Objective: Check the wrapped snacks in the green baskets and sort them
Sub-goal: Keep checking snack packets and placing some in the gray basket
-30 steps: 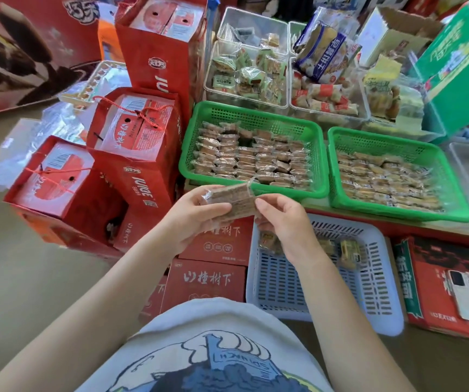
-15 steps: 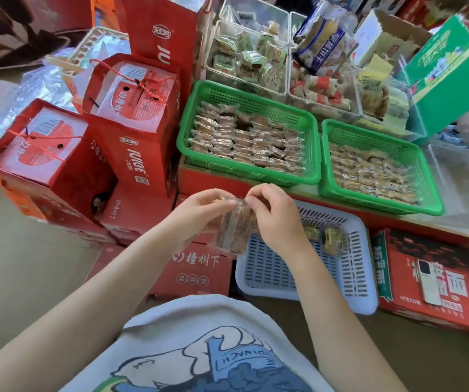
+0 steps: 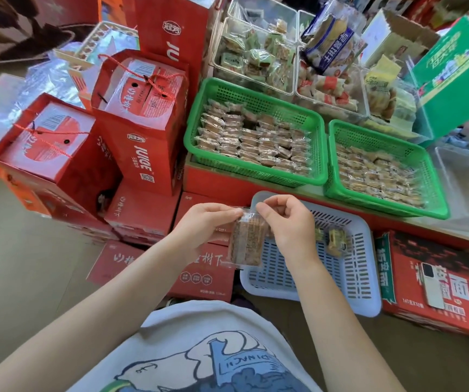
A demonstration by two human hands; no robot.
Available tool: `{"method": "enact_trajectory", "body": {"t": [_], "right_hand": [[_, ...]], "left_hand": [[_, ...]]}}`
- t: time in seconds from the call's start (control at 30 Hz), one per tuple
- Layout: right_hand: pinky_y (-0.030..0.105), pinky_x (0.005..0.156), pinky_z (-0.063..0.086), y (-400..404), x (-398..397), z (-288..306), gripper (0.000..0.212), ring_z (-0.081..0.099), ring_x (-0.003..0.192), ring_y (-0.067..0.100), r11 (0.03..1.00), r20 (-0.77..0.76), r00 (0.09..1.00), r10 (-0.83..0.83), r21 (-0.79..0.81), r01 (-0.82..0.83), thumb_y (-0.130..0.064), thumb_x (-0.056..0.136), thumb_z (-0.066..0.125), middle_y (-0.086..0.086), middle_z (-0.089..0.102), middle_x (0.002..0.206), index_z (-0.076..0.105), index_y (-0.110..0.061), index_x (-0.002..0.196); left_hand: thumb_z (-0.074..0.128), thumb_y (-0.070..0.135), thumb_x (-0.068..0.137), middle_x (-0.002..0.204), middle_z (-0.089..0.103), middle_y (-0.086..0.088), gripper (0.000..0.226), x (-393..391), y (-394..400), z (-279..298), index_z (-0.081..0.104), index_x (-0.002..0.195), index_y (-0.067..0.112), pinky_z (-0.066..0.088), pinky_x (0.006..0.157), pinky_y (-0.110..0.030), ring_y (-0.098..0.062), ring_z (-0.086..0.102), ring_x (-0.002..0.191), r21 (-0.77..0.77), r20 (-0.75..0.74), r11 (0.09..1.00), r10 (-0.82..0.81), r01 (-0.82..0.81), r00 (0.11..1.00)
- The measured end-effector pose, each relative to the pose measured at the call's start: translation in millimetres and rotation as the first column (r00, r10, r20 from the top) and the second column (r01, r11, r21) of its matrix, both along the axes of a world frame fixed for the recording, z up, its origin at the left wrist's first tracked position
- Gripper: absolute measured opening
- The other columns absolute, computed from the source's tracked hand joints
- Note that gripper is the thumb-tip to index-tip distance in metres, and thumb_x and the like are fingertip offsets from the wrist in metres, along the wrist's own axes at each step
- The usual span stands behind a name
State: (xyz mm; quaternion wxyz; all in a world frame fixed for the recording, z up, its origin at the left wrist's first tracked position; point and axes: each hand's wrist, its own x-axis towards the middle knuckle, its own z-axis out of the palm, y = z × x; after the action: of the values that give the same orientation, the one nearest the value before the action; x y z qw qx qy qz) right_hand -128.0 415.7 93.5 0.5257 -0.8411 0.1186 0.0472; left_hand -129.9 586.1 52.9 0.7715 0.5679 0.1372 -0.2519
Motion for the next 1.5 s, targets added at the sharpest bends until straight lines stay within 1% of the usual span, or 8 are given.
{"method": "enact_trajectory", "body": {"t": [0.33,0.53,0.63,0.77,0.87,1.03,1.23,1.5], "right_hand": [[0.02,0.043,0.044,-5.5,18.7,-0.8,0.006,0.049,0.052,0.01,0.747,-0.397,0.897,-0.196,0.532,0.399,-0.003,0.094,0.064,0.001,0.054,0.07,0.061,-0.008,0.093],[0.018,0.047,0.051,-1.9,36.5,0.6,0.004,0.056,0.054,0.01,0.573,-0.548,0.786,-0.286,0.56,0.598,-0.001,0.093,0.066,0.004,0.056,0.066,0.063,0.0,0.092],[0.018,0.047,0.052,-0.6,49.5,-1.2,0.004,0.059,0.051,0.01,0.528,-0.577,0.767,-0.281,0.575,0.625,0.0,0.092,0.067,0.006,0.057,0.068,0.063,0.001,0.091],[0.02,0.047,0.052,-4.4,72.9,-6.1,0.003,0.06,0.05,0.009,0.585,-0.526,0.813,-0.249,0.588,0.559,-0.003,0.093,0.066,0.004,0.06,0.066,0.064,-0.004,0.094],[0.029,0.064,0.052,-8.7,91.5,-12.8,0.007,0.063,0.069,0.017,0.804,-0.355,0.924,-0.144,0.502,0.319,-0.015,0.093,0.069,0.008,0.067,0.081,0.065,-0.012,0.097],[0.029,0.079,0.057,-20.9,112.9,-21.9,0.04,0.069,0.101,0.019,0.911,-0.234,0.948,0.217,0.397,-0.11,-0.037,0.083,0.074,0.009,0.072,0.112,0.069,-0.017,0.118],[0.059,0.092,0.054,-24.6,145.6,-33.2,0.041,0.072,0.095,0.033,0.929,-0.286,0.954,0.092,0.37,0.021,-0.046,0.079,0.074,0.009,0.077,0.095,0.074,-0.011,0.099],[0.033,0.07,0.054,-46.4,190.0,-51.2,0.024,0.072,0.098,0.028,0.894,-0.341,0.919,0.198,0.448,-0.026,-0.027,0.092,0.071,0.01,0.076,0.106,0.071,-0.012,0.111]], "left_hand": [[0.062,0.031,0.099,0.101,0.074,-0.003,0.02,10.9,1.8,-4.2,0.067,0.11,0.016,0.058,0.081,-0.033,-0.018,0.074,0.091,-0.098,-0.053,0.992,0.08,-0.085,0.995],[0.089,0.032,0.074,0.121,0.054,0.017,0.082,14.7,-9.9,-2.0,0.044,0.143,0.035,0.054,0.074,-0.013,0.0,0.061,0.105,0.325,0.27,0.934,-0.245,0.151,0.931],[0.092,0.035,0.069,0.133,0.055,0.009,0.092,23.8,-15.3,-11.4,0.041,0.146,0.036,0.059,0.087,-0.03,-0.009,0.065,0.109,0.365,0.288,0.916,-0.282,0.167,0.915],[0.081,0.02,0.073,0.116,0.067,0.009,0.056,47.0,-13.5,-9.6,0.062,0.123,0.034,0.06,0.076,-0.026,-0.002,0.068,0.085,0.422,0.282,0.906,-0.135,0.004,0.95],[0.068,0.013,0.087,0.098,0.076,-0.006,0.022,70.1,-8.9,-7.9,0.074,0.106,0.022,0.058,0.075,-0.029,-0.011,0.07,0.076,0.243,0.092,0.97,-0.014,-0.008,0.996],[0.058,0.027,0.097,0.103,0.066,-0.025,0.033,103.3,-5.3,-13.0,0.069,0.117,0.003,0.053,0.082,-0.038,-0.027,0.065,0.086,0.03,-0.192,0.999,0.019,-0.013,0.981],[0.078,0.024,0.088,0.097,0.071,-0.015,0.033,131.1,-11.1,-14.8,0.07,0.114,0.005,0.051,0.064,-0.02,-0.011,0.068,0.073,0.046,-0.043,0.999,0.027,-0.025,0.999],[0.077,0.02,0.087,0.1,0.076,-0.011,0.035,180.2,-30.0,-20.5,0.069,0.119,0.007,0.057,0.066,-0.022,-0.014,0.074,0.082,0.114,-0.074,0.987,0.127,-0.118,0.989]]}}
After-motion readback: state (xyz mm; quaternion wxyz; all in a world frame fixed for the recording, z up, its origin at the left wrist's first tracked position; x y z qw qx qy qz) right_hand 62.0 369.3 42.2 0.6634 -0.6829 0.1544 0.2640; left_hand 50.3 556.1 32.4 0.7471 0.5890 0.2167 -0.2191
